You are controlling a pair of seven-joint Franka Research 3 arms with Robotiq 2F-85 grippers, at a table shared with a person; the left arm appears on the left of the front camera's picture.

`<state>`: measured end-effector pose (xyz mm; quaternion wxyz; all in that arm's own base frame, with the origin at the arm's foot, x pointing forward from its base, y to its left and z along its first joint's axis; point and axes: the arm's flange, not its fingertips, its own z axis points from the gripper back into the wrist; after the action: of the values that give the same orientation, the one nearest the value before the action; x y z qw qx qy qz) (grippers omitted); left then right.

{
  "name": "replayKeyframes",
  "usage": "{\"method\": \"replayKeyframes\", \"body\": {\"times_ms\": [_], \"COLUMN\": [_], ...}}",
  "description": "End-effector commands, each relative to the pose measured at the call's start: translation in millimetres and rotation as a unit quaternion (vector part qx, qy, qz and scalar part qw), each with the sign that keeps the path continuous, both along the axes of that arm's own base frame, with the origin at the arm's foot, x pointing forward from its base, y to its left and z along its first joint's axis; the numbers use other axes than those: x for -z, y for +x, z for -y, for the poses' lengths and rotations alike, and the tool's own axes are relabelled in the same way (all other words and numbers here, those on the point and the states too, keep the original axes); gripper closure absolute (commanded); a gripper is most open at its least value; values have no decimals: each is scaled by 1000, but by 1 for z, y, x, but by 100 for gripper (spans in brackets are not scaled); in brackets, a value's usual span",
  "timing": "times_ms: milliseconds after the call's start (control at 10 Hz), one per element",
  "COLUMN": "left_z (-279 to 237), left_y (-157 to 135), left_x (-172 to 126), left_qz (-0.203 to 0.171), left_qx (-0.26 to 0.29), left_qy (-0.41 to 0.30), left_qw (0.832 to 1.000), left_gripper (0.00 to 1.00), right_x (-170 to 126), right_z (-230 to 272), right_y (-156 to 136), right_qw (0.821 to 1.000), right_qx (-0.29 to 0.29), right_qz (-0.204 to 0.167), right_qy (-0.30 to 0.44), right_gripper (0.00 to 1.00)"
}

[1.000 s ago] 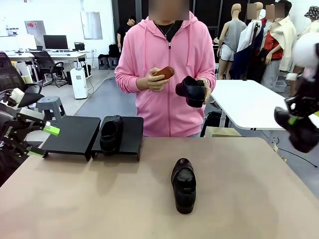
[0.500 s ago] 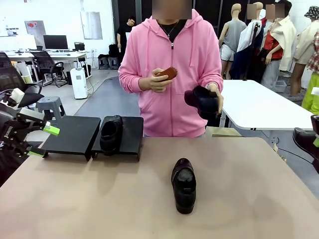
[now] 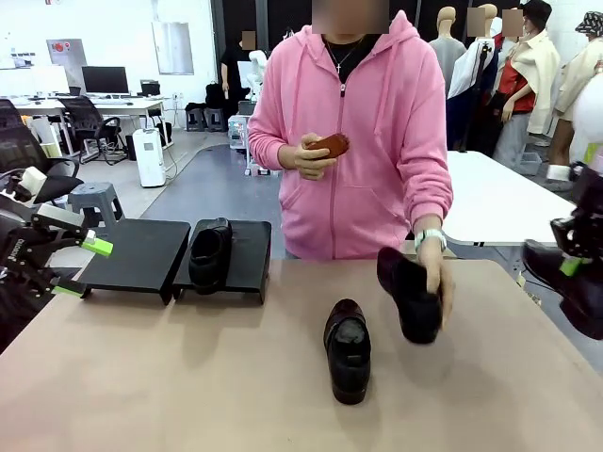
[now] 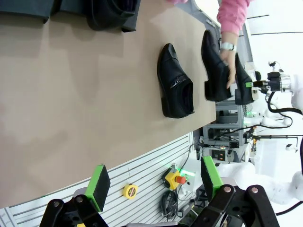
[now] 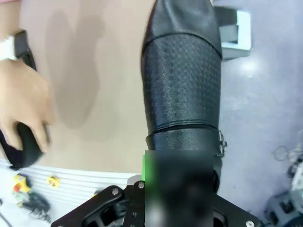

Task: Organize the shoes by placing them on the stand.
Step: Pick up one Shoe and place it in the middle of the table.

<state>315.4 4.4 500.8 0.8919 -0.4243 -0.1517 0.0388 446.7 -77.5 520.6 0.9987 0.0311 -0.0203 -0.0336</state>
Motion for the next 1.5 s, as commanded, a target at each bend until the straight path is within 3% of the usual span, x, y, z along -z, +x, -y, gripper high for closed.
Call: {"method": "replayKeyframes", "body": {"times_ms": [0,100,200,500,700,1000,1200,1400], "left_z": [0,0,0,0,0,0,0,0], "left_y": [0,0,0,0,0,0,0,0], "left_x": [-2,-2,-2,-2,-2,-2,-2,-2], "left_qz": [-4,-4,-4,-4,-4,-4,-4,-4], "left_qx": [-3,-3,-3,-3,-3,-3,-3,-3], "left_qy": [-5,-5,-5,-5,-5,-5,-5,-5], "left_qw": [1000,1000,1000,1000,1000,1000,1000,1000], "left_gripper": [0,0,0,0,0,0,0,0], "right_x": [-36,-39,-37,-25,-25,-54,-88,-98], "right_z": [9,46,71,116,108,41,-58,-158], "right_y": [-24,-36,-55,-100,-102,-106,-128,-148], "right_qw": [995,991,988,975,975,987,993,997], "right_qx": [62,103,130,214,221,158,96,53], "right_qz": [44,8,-4,-16,-5,41,66,55], "right_qy": [-71,-90,-87,-49,-37,1,23,4], "right_gripper": [100,100,100,100,100,100,100,100]}}
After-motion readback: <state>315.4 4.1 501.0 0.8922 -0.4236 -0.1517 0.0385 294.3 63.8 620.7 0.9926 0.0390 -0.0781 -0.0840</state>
